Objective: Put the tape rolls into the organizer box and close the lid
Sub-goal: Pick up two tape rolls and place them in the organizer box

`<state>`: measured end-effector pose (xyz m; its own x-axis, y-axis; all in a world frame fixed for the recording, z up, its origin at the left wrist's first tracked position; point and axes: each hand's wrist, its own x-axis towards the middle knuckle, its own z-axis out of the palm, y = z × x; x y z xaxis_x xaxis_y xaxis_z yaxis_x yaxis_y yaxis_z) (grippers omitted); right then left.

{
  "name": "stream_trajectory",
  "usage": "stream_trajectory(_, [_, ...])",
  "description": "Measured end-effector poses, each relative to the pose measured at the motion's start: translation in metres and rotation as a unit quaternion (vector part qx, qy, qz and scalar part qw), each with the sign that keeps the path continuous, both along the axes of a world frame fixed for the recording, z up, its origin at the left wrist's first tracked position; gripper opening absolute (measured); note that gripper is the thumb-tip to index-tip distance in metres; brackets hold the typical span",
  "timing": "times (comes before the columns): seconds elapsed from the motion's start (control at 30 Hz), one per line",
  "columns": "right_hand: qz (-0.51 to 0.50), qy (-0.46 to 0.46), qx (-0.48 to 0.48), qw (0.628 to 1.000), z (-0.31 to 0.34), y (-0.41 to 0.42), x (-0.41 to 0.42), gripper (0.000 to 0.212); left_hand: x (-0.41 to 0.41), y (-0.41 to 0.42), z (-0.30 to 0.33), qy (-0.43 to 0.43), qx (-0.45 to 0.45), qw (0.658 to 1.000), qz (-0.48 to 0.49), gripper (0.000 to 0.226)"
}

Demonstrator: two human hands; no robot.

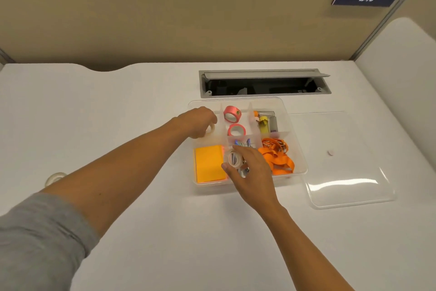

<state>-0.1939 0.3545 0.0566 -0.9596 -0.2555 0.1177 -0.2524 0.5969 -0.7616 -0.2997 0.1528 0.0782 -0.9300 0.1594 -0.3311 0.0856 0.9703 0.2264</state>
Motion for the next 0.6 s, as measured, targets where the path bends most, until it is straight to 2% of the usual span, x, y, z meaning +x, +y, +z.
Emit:
stream_trajectory(0.2, [-0.009,-0.001,-0.023,1.0,-0.002,0.001,-0.013,0.045,-0.01,0.001,-0.013,-0.037,0.001,0.999,-0.019,0.046])
stream_trajectory(0.4, [0.009,0.004,-0.031,0.999,-0.001,-0.011,-0.026,0.044,-0.016,-0.008,-0.011,-0.051,0.0,0.998,-0.026,0.058])
stream_trajectory(0.5, [0.019,0.01,-0.029,0.999,0.0,-0.015,-0.035,0.045,-0.013,-0.011,-0.003,0.02,0.06,0.998,0.027,0.055])
stream_trajectory(0.6, [0.012,-0.003,-0.01,1.0,0.003,-0.026,-0.049,0.049,0.003,-0.019,-0.001,0.159,0.148,0.961,0.169,0.037])
